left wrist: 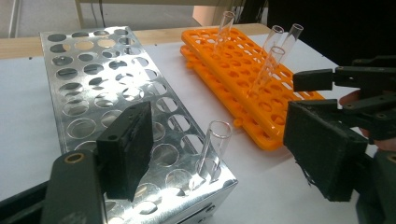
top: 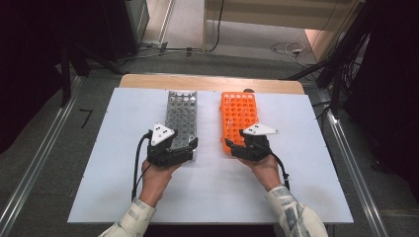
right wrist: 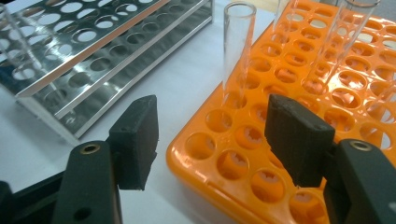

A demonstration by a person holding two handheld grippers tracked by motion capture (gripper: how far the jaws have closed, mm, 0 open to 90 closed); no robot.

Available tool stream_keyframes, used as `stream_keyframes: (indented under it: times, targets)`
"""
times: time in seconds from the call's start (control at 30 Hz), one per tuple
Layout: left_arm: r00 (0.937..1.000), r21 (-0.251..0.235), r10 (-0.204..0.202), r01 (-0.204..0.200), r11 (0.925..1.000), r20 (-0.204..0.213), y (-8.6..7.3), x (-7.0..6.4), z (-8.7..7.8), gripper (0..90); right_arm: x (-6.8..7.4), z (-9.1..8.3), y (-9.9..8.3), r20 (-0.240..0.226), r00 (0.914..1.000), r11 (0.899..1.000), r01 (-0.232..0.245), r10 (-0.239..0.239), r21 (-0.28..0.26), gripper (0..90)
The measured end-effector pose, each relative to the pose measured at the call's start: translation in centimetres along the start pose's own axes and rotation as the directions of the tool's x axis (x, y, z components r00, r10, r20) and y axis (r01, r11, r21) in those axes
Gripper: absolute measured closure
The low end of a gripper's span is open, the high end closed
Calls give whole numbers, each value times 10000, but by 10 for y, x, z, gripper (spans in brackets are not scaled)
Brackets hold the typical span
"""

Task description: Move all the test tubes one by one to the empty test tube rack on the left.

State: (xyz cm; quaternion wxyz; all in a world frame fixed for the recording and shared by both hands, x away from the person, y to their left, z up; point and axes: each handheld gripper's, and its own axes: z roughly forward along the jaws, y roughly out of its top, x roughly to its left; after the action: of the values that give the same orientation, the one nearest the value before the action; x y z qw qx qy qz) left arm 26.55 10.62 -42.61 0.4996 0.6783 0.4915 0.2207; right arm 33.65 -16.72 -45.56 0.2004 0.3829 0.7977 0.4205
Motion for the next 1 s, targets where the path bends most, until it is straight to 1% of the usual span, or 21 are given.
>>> stream_keyframes:
  times: [0.07, 0.23, 0.27, 0.37, 0.4, 0.5, 0.57, 0.7, 0.93, 1.0]
  targets:
    - [10000, -49, -45, 45, 10000, 0, 1, 2, -2, 237, -1, 3, 2, 67, 9998, 9998, -162, 163, -80, 353]
    - [9997, -169, -249, 247, 9996, -74, 2, 7, -6, 236, -2, 12, 7, 275, 9990, 9991, -352, 358, -220, 386]
    - [9996, -187, -267, 266, 9995, -74, 3, 8, -7, 237, -3, 17, 8, 363, 9983, 9989, -439, 445, -175, 390]
    - [9996, -237, -254, 252, 9994, -76, 3, 8, -9, 238, -4, 21, 8, 448, 9973, 9982, -571, 580, -195, 406]
    - [9997, -222, -242, 240, 9995, -78, 3, 8, -9, 237, -3, 25, 9, 534, 9966, 9980, -630, 634, -90, 417]
    - [9997, -219, -236, 234, 9995, -66, 2, 8, -9, 237, -3, 29, 10, 614, 9965, 9984, -563, 566, -58, 441]
    - [9998, -174, -176, 175, 9997, -47, 2, 8, -9, 237, -2, 31, 11, 703, 9960, 9985, -543, 546, -60, 474]
    - [9996, -179, -251, 249, 9995, -96, 1, 10, -8, 237, -2, 36, 11, 889, 9942, 9982, -605, 599, 41, 541]
    - [9996, -214, -256, 254, 9994, -115, 2, 12, -9, 237, 0, 42, 12, 1114, 9931, 9989, -407, 377, 252, 631]
    - [9996, -229, -262, 259, 9994, -130, 1, 12, -9, 237, 1, 43, 12, 1116, 9930, 9989, -408, 379, 237, 679]
